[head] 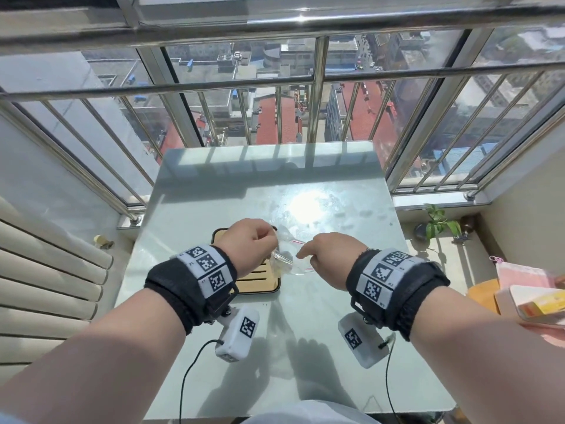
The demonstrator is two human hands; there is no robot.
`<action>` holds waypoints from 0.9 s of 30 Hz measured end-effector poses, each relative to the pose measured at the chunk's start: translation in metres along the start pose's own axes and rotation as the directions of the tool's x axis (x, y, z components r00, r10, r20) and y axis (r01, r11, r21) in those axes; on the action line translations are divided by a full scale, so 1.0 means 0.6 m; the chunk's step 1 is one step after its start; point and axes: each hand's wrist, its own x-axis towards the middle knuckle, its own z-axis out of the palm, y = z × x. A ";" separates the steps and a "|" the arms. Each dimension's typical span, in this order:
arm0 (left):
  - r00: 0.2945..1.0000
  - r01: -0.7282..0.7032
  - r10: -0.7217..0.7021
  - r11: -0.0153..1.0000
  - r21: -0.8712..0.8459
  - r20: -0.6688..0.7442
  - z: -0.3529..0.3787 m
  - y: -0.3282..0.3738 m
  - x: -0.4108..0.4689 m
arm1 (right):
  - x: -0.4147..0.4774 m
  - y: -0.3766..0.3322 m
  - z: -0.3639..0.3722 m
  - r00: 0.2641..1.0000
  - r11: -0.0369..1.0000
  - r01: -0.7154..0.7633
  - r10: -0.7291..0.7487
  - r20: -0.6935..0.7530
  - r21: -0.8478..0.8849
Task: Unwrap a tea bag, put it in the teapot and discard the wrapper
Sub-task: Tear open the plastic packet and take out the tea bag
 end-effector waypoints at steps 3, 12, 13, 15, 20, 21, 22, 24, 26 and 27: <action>0.996 -0.014 0.026 0.992 -0.125 0.091 0.010 0.014 0.003 | 0.010 -0.002 0.008 0.998 0.996 -0.052 0.053 -0.026 0.066; 0.982 0.113 -0.164 0.903 -0.414 -0.090 0.015 -0.038 0.027 | 0.000 -0.022 -0.002 0.976 0.686 0.151 0.011 -0.218 0.712; 0.965 0.198 -0.254 0.871 -0.449 -0.067 0.016 -0.046 0.031 | -0.002 -0.025 -0.009 0.972 0.656 0.170 0.009 -0.233 0.735; 0.925 0.341 -0.377 0.754 -0.562 0.054 0.024 -0.057 0.032 | -0.003 -0.030 -0.025 0.962 0.578 0.219 0.005 -0.272 0.786; 0.884 0.459 -0.339 0.503 -0.732 0.320 0.037 -0.057 0.020 | 0.001 -0.024 -0.042 0.940 0.492 0.264 0.063 -0.336 0.829; 0.892 0.442 -0.329 0.480 -0.758 0.311 0.035 -0.056 0.018 | 0.001 -0.018 -0.042 0.942 0.499 0.241 0.084 -0.324 0.832; 0.906 0.405 -0.326 0.474 -0.782 0.271 0.033 -0.054 0.016 | 0.000 -0.009 -0.038 0.946 0.511 0.211 0.107 -0.305 0.834; 0.937 0.307 -0.313 0.530 -0.791 0.154 0.030 -0.050 0.010 | -0.001 0.009 -0.026 0.952 0.533 0.144 0.155 -0.264 0.834; 0.958 0.245 -0.273 0.607 -0.756 0.091 0.024 -0.039 0.009 | -0.002 0.027 -0.013 0.959 0.521 0.099 0.178 -0.221 0.848; 0.963 0.231 -0.256 0.636 -0.736 0.082 0.021 -0.031 0.010 | -0.003 0.034 -0.007 0.965 0.509 0.079 0.176 -0.194 0.857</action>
